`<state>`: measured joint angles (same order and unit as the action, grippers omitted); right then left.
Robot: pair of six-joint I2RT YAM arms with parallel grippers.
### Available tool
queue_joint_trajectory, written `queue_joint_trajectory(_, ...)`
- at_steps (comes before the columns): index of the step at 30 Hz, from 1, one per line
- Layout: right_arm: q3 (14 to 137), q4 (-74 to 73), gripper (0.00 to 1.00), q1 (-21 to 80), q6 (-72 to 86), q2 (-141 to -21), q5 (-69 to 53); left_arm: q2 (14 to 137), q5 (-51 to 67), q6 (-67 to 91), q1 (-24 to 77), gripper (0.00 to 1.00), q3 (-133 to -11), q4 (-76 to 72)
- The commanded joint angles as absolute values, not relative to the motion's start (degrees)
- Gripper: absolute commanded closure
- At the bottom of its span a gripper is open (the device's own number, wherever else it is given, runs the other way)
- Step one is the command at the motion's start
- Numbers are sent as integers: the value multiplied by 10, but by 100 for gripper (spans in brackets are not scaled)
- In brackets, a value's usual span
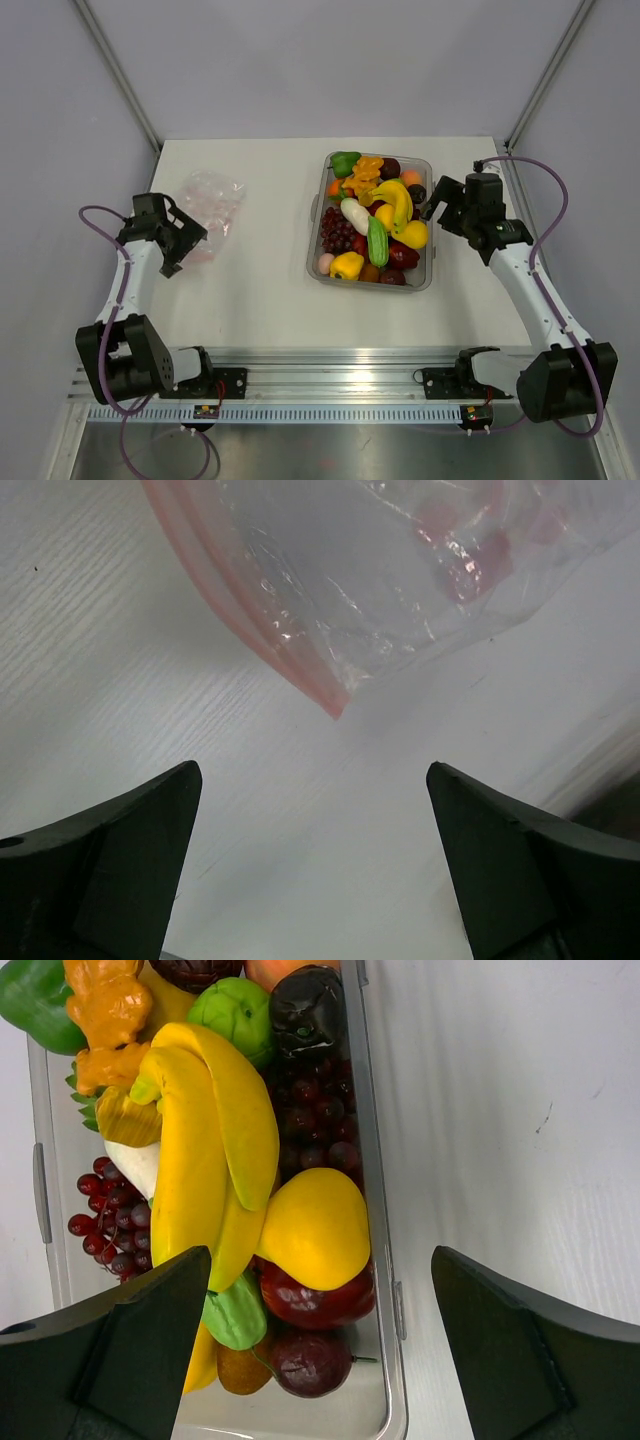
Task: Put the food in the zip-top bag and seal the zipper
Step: Pick up the zipper food storage bag at the center of the board.
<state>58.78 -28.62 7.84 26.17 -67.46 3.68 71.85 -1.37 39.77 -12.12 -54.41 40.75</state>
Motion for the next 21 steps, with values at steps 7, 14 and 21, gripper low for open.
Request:
queue_joint_trajectory(7,573,-271,1,80,262,-628,12,749,-36,467,-168,9,-500,302)
queue_joint_trajectory(14,581,-279,1,80,263,-623,4,801,-47,448,-171,13,-508,214)
queue_joint_trajectory(21,573,-281,1,80,278,-623,7,879,-10,430,-172,18,-519,140)
